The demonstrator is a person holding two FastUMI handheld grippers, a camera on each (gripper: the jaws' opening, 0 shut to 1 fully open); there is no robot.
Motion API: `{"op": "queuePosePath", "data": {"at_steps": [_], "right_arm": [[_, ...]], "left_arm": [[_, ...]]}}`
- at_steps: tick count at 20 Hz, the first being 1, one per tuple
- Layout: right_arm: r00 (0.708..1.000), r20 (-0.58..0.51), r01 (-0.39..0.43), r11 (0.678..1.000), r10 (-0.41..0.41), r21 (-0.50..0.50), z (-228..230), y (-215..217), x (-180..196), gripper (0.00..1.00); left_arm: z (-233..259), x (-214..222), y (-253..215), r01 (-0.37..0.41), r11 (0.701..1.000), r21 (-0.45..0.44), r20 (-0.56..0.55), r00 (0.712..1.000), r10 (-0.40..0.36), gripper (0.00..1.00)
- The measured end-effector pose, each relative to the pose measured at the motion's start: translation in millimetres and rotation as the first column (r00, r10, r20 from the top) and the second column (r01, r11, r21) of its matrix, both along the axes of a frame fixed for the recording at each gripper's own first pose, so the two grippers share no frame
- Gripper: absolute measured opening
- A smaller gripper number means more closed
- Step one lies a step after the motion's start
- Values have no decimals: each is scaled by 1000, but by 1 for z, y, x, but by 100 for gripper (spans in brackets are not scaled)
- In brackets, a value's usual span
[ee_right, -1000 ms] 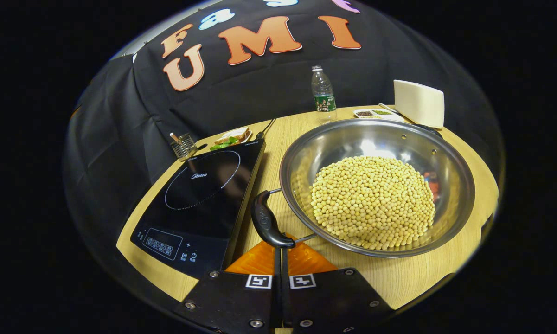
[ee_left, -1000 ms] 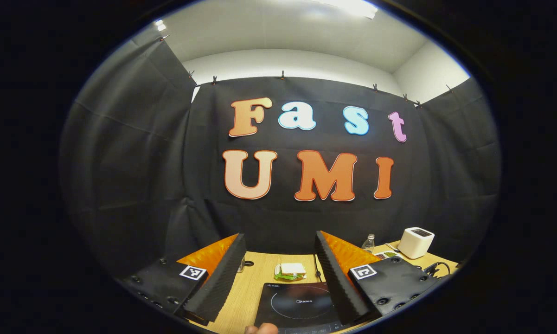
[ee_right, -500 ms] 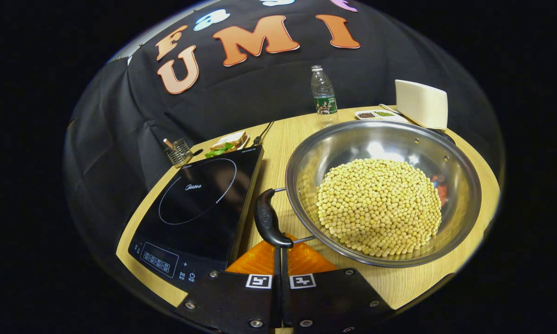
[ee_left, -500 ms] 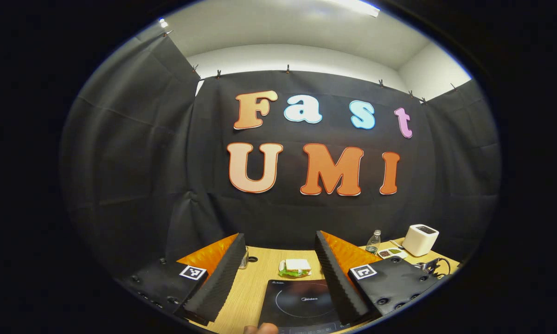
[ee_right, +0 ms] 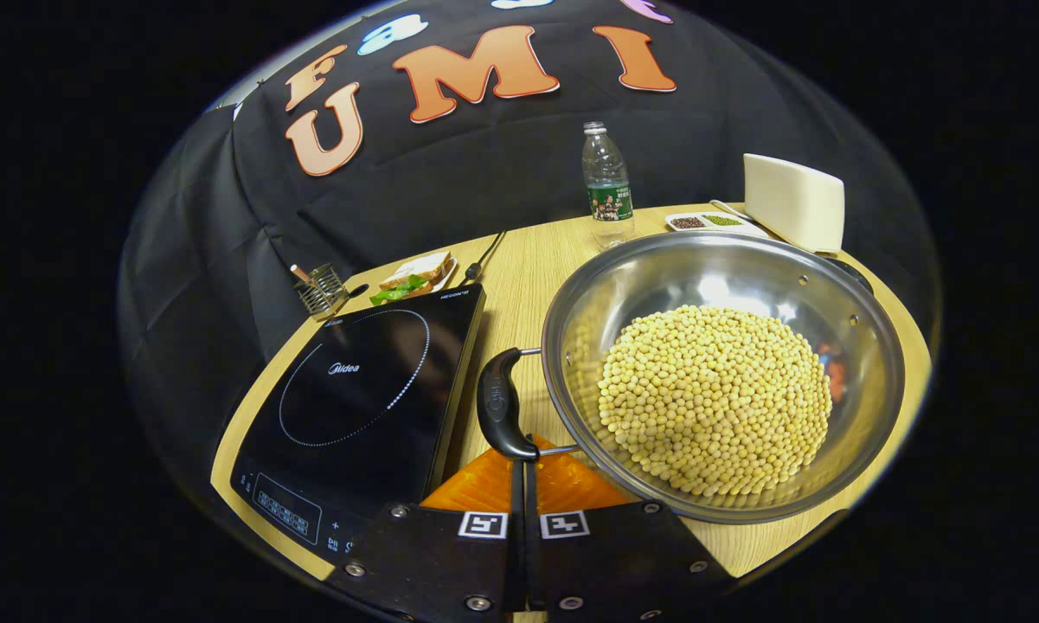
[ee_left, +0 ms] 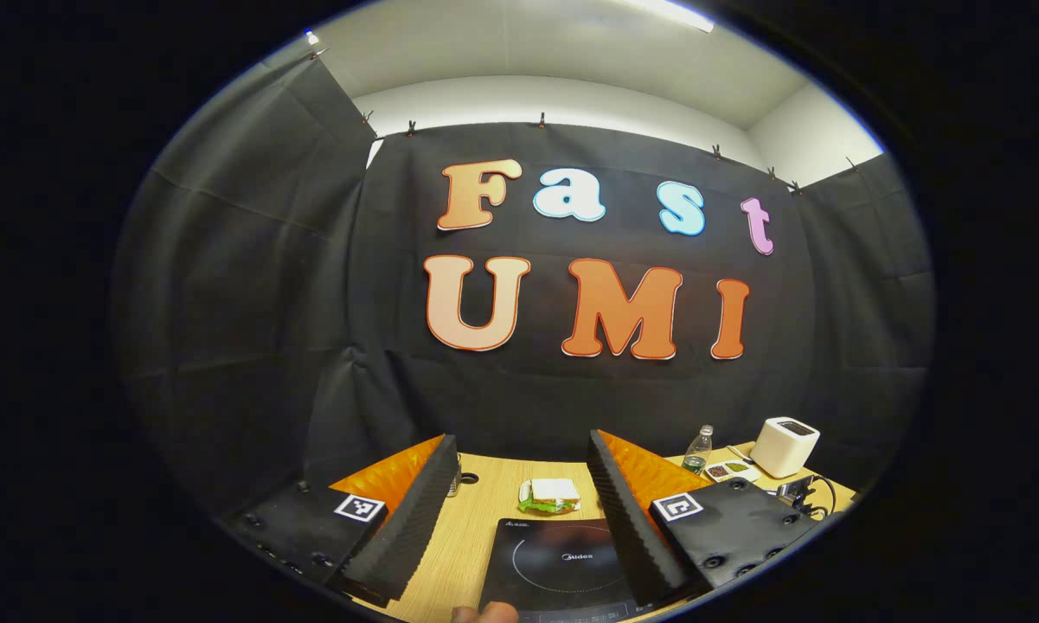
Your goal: First push the handle of the pot to place it horizontally, then grasp the pot with both hands and set it on the induction cooktop.
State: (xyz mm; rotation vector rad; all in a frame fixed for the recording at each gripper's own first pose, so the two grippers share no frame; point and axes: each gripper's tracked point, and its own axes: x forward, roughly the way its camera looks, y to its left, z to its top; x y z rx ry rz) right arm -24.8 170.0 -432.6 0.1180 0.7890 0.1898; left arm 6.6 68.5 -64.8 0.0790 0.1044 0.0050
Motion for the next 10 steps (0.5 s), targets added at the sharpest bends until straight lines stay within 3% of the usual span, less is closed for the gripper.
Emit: {"op": "queuePosePath", "data": {"at_steps": [10], "right_arm": [[999,-1,38,999,-38,13,0,-2,14,0]], "left_arm": [[-7,3,2,-8,1000,-2,-18,1000,8,97]]}}
